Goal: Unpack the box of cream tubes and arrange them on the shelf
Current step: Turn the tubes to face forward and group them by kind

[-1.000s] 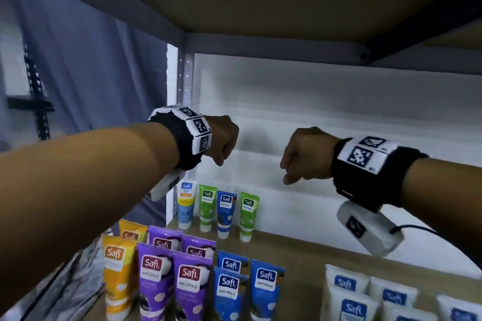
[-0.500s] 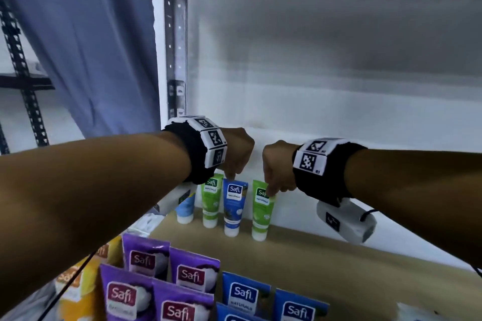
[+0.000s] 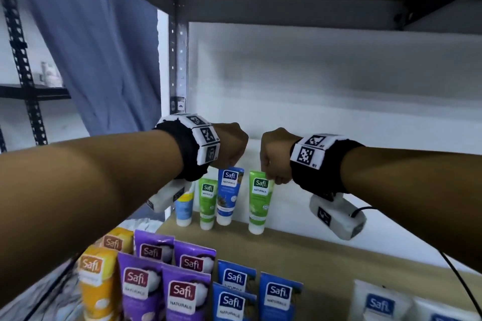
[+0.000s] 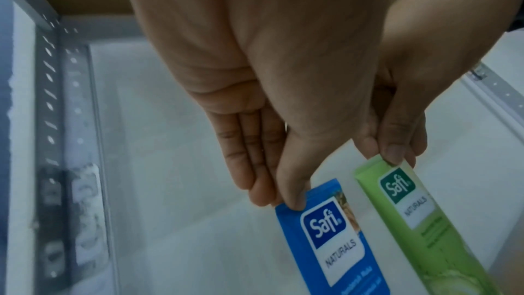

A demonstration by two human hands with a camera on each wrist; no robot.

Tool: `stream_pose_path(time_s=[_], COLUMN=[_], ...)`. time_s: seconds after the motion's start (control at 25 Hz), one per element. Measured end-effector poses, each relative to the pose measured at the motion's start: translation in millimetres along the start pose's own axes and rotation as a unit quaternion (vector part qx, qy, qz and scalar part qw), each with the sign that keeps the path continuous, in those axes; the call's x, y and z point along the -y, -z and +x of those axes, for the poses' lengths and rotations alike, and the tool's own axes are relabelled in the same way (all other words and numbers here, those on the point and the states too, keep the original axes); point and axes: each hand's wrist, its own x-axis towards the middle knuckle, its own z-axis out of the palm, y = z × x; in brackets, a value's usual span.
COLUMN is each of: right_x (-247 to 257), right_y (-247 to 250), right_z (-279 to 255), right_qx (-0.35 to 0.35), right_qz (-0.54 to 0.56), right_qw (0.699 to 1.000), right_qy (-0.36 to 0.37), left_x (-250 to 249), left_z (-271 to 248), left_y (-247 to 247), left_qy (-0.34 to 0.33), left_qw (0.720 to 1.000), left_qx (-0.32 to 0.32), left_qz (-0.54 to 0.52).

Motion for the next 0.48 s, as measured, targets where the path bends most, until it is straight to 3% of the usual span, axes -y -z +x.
stream_pose_path(time_s=[0.08,0.2,0.48], right_x=[-1,1,8], right_y=[24,60,106], right_z=[-21,-59,-156], right_qx=[-0.014,-0.033,-0.092], right_qz=[-0.009,0.019,0.079], right_qw=[1.000,0.999,0.991], right_qy=[0.002,-0.030,-0.052], left_x=[3,0,-27], left_z=[-16,-43,-107], left_y=[27,67,137], left_qy=[-0.046,0.032,0.103], left_qw=[0.994,0.999,0.989], left_qx=[-0.091,-0.022,-0.077], left_qz=[0.046,0.017,-0.074])
